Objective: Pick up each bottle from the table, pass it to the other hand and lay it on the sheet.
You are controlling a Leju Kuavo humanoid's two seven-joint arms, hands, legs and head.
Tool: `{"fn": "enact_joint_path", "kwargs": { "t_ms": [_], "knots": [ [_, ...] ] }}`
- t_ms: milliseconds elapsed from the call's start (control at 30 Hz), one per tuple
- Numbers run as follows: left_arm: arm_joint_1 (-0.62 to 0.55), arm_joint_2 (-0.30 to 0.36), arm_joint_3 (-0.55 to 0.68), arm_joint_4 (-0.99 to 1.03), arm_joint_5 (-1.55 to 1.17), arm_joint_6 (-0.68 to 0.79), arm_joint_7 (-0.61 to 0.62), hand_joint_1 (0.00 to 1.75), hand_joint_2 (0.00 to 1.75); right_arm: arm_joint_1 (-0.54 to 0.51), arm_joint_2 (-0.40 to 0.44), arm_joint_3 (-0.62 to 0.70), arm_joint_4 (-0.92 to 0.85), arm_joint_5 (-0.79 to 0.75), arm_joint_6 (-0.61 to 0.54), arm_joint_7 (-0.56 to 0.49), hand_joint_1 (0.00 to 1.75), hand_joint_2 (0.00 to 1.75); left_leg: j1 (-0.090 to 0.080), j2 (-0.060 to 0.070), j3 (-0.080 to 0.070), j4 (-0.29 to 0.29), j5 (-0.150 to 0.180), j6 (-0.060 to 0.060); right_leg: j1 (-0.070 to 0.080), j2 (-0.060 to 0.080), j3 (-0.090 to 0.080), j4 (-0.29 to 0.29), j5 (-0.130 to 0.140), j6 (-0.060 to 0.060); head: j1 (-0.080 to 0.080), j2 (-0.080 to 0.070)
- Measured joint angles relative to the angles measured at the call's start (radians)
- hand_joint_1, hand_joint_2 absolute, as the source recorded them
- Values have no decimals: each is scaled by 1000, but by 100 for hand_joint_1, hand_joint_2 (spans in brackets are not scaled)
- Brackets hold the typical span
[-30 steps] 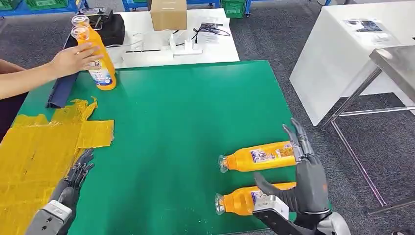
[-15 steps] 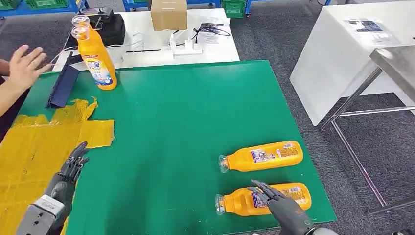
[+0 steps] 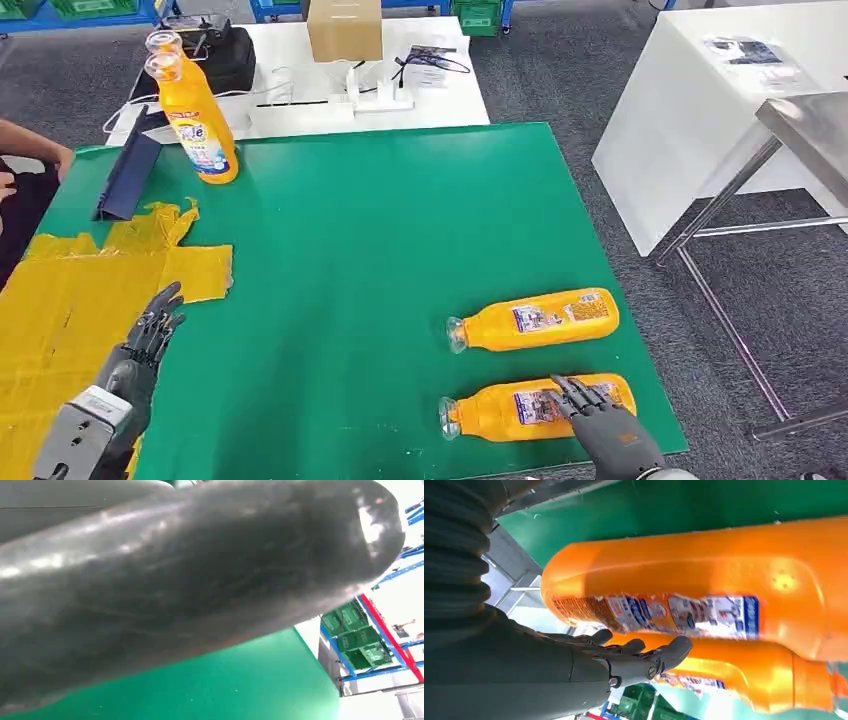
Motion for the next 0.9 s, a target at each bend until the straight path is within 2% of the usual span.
{"fn": "enact_joint_path", "kwargs": {
  "t_ms": [400, 800, 900],
  "knots": [
    [-50, 2, -18, 7, 42, -2, 58, 0, 0, -49, 25, 19, 71, 64, 81, 34, 0, 175, 0, 0, 0, 0, 0, 0, 0, 0, 0, 0, 0, 0, 0, 0],
    [-91, 10, -52, 12, 52, 1, 81, 0, 0, -86, 61, 18, 140, 98, 90, 58, 0, 175, 0, 0, 0, 0, 0, 0, 0, 0, 0, 0, 0, 0, 0, 0],
    [-69, 20, -53, 21, 52, 8, 51, 0, 0, -72, 61, 3, 160, 101, 48, 86, 0, 175, 0, 0, 0, 0, 0, 0, 0, 0, 0, 0, 0, 0, 0, 0]
  ]
}}
